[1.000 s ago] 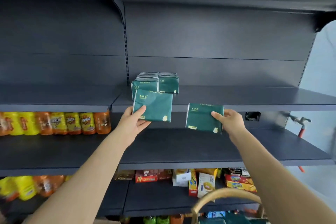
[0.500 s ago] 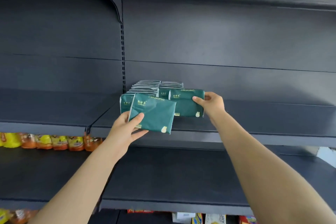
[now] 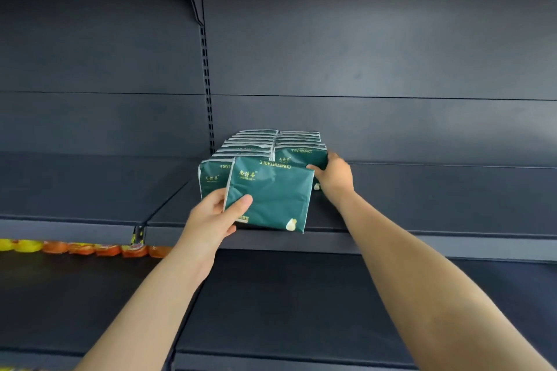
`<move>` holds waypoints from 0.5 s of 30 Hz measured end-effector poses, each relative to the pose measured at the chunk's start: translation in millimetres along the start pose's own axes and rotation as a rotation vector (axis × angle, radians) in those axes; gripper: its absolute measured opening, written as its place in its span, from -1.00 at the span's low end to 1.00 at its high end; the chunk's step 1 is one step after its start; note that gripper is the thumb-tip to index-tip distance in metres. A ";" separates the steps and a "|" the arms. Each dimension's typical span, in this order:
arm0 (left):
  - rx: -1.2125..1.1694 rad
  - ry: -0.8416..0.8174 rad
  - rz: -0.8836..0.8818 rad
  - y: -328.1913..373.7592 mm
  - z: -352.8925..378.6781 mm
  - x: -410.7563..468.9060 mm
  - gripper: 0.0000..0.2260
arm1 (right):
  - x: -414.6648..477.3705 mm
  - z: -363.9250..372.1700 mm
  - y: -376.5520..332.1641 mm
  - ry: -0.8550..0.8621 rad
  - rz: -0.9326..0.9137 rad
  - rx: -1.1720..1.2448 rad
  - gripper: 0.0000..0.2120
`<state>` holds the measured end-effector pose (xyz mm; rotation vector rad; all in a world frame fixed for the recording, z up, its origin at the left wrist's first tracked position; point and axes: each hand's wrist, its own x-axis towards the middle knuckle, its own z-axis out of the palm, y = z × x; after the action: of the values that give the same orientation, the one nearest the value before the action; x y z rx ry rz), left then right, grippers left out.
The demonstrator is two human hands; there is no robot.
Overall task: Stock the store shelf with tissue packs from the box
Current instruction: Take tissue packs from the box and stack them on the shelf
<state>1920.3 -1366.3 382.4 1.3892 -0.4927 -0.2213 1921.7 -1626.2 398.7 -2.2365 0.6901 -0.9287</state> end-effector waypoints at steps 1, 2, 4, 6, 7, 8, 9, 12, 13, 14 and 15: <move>0.016 0.000 -0.003 -1.6 -0.6 -0.2 -0.84 | -0.4 0.9 1.0 0.000 0.004 0.009 -0.69; 0.027 -0.001 -0.007 -2.8 -1.6 -0.3 -0.84 | -0.5 0.0 0.5 -0.005 0.018 0.018 -0.69; 0.025 0.001 -0.019 -4.7 -3.0 -0.3 -0.81 | 2.9 -2.3 1.0 -0.033 0.046 0.032 -0.71; 0.001 0.005 -0.035 -5.5 -3.7 -1.0 -0.80 | 5.0 -6.7 -0.1 -0.080 0.091 0.017 -0.69; -0.013 0.005 -0.046 -5.7 -3.4 -2.0 -0.80 | 4.0 -9.4 -1.2 -0.098 0.113 0.007 -0.63; -0.026 0.002 -0.056 -5.5 -2.7 -3.6 -0.81 | 0.9 -12.7 -2.1 -0.101 0.145 0.012 -0.55; -0.036 0.000 -0.061 -5.0 -1.6 -4.8 -0.82 | -3.5 -16.3 -3.0 -0.080 0.165 0.039 -0.48; -0.073 0.020 -0.075 -2.8 2.6 -8.6 -0.86 | -38.5 -31.3 -14.1 0.022 0.204 0.276 -0.47; -0.083 0.025 -0.078 -2.4 4.4 -9.8 -0.87 | -55.6 -36.6 -20.0 0.025 0.199 0.395 -0.52; -0.090 0.028 -0.081 -1.8 6.5 -11.2 -0.88 | -73.7 -40.9 -25.9 0.017 0.196 0.527 -0.58; -0.093 0.032 -0.082 -1.1 9.0 -12.7 -0.87 | -92.9 -44.8 -33.0 -0.002 0.191 0.648 -0.64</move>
<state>1905.2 -1369.0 379.7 1.3213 -0.3948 -0.2851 1838.1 -1557.9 406.9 -1.5724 0.4966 -0.8941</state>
